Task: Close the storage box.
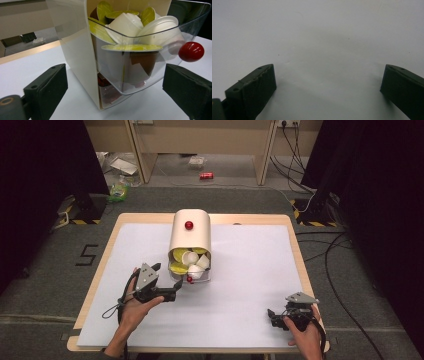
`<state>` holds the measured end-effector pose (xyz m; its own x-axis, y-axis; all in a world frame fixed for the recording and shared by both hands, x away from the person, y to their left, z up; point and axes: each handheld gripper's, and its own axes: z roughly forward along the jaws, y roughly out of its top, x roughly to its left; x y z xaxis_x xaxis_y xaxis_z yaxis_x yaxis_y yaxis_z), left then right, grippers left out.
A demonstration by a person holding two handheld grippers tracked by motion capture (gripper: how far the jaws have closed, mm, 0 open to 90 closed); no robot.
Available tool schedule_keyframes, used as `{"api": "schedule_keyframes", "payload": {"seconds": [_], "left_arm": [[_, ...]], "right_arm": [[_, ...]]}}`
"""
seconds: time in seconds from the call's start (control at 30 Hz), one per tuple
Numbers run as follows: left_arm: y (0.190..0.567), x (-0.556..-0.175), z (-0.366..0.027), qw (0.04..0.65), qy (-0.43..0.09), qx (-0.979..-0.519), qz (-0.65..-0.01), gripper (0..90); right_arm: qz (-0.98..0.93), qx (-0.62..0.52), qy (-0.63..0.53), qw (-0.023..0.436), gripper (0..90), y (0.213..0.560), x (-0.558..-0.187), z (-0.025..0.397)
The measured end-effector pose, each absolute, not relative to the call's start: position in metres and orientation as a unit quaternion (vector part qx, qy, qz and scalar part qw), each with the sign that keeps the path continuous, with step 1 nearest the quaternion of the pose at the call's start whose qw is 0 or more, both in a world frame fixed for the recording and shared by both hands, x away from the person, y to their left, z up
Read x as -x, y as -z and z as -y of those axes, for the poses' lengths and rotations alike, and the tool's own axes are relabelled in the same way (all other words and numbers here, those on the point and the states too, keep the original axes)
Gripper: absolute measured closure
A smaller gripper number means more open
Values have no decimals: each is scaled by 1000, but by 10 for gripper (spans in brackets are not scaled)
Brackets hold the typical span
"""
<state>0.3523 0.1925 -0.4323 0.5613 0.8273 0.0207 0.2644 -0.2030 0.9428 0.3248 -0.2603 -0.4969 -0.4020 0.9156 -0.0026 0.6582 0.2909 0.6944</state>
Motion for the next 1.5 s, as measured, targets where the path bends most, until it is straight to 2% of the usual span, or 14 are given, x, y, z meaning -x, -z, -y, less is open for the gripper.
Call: {"api": "schedule_keyframes", "payload": {"seconds": [1.5], "left_arm": [[432,-380,-186,507,-282,-716,-389,62]], "right_arm": [[-777,-507,-313,206,2,497,-325,260]]}}
